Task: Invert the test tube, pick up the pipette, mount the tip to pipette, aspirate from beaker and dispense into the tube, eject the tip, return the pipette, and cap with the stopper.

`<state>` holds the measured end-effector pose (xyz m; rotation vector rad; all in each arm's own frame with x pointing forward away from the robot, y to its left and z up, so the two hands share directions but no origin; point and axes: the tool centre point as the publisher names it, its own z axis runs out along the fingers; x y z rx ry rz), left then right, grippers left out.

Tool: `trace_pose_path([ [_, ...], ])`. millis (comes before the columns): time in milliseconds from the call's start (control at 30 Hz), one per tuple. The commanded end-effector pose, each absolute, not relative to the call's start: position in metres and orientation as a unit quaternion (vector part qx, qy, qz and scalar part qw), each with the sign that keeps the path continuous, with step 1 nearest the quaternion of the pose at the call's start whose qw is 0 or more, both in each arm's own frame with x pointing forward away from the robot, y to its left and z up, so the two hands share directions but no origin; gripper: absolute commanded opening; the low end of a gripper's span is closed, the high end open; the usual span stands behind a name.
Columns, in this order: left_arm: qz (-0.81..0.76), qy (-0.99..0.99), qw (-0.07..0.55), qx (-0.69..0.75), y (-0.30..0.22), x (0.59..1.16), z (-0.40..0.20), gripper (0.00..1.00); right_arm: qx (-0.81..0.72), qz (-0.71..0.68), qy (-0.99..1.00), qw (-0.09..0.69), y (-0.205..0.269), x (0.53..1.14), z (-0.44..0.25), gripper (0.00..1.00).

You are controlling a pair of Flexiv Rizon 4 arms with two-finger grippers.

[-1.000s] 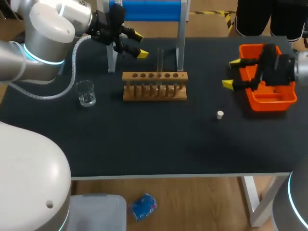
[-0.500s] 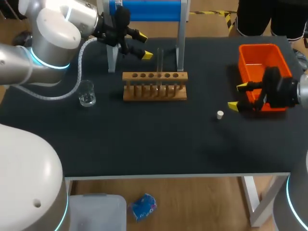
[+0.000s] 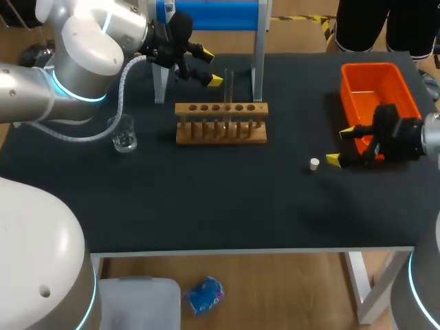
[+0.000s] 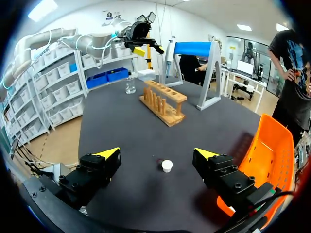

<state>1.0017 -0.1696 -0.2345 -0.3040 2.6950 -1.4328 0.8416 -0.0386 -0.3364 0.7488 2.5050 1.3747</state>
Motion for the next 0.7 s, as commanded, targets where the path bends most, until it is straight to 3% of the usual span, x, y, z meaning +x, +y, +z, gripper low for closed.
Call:
trace_pose_path([
  [33, -0.467, 0.877, 0.04, -0.101, -0.173, 1.004, -0.238, 1.0, 0.253, 0.463, 0.845, 0.094, -0.038, 0.841, -0.337, 1.0],
  [700, -0.465, 0.878, 0.043, -0.104, -0.173, 1.006, -0.24, 1.0, 0.274, 0.446, 0.846, 0.097, -0.031, 0.853, -0.37, 1.0],
])
